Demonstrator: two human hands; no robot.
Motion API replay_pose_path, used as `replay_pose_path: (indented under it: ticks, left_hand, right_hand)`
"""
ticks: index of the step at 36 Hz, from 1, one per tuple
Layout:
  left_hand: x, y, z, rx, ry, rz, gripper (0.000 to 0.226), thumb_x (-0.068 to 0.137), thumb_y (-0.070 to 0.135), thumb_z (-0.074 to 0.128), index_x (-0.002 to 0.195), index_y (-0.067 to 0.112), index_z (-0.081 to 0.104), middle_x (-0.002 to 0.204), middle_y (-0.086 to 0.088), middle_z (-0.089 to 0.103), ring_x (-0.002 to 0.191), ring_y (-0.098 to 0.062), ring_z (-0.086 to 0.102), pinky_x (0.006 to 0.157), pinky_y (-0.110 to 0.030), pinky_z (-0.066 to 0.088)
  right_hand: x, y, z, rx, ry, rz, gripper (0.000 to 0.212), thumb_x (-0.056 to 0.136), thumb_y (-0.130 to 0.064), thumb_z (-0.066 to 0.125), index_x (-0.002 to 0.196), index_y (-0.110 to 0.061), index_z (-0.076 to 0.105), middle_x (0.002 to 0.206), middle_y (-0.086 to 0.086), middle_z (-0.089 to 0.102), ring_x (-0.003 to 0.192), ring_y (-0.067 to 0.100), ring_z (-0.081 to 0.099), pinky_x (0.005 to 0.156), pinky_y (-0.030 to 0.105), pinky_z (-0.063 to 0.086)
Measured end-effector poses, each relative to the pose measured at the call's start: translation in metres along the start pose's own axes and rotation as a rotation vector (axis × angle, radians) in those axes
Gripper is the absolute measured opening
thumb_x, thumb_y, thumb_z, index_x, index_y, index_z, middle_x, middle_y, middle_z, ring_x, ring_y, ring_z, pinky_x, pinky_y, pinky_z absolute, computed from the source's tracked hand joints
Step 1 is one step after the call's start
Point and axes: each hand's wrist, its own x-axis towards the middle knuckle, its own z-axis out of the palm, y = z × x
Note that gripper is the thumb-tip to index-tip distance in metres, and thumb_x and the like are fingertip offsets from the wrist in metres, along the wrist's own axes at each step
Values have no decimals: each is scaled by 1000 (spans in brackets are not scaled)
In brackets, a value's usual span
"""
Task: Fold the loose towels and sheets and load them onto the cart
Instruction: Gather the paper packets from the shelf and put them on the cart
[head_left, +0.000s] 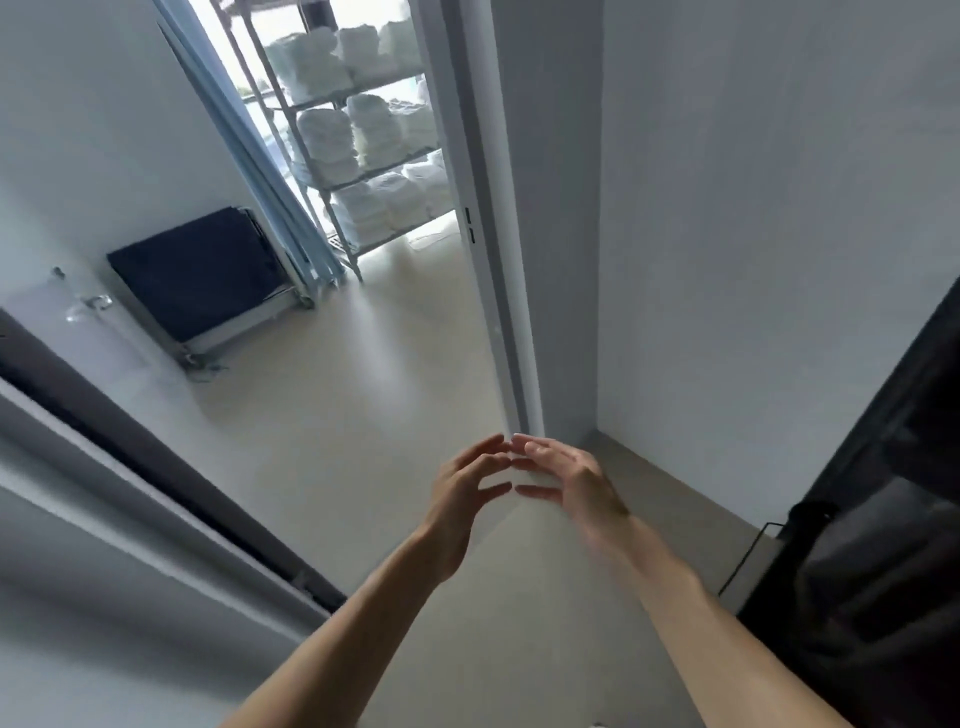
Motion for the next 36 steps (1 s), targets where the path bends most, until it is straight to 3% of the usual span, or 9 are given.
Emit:
replay_pose_path:
  ticks: [6, 12, 18, 23, 36]
  left_hand:
    - [90, 12, -25, 28, 62, -68, 32, 98, 7, 50, 128, 7, 61, 126, -13, 67, 121, -26, 61, 102, -41, 51]
    - [180, 52, -31, 77, 41, -5, 34, 98, 6, 47, 127, 7, 66, 124, -9, 69, 122, -25, 61, 106, -43, 49]
    - [244, 98, -61, 27, 110, 67, 32, 98, 6, 49, 124, 7, 67, 121, -10, 71, 119, -26, 63, 103, -46, 51]
    - [286, 121, -113, -61, 188, 81, 36, 97, 10, 53, 132, 8, 61, 118, -10, 72, 112, -20, 67, 99, -44, 54]
    - [418, 148, -296, -198, 183, 138, 33, 98, 8, 47, 124, 7, 67, 123, -10, 70, 120, -24, 63, 107, -53, 46]
  right_hand:
    - [97, 13, -7, 40, -54, 34, 46, 85, -40, 57, 122, -16, 67, 118, -3, 72, 113, 15, 66, 86, 34, 58]
    - [202, -23, -11, -35, -71, 7, 45, 87, -43, 56, 123, -20, 68, 118, -4, 71, 113, 15, 66, 91, 39, 57]
    - [288, -65, 14, -136, -122, -30, 40, 88, -44, 57, 121, -24, 68, 113, -7, 73, 108, 11, 68, 83, 29, 58]
    - [350, -75, 55, -209, -200, -34, 31, 101, -29, 53, 126, -19, 66, 118, -4, 71, 113, 12, 65, 88, 31, 57]
    - [535, -72, 187, -306, -267, 8, 29, 100, -20, 52, 122, -15, 69, 118, 4, 72, 116, 21, 63, 96, 43, 55]
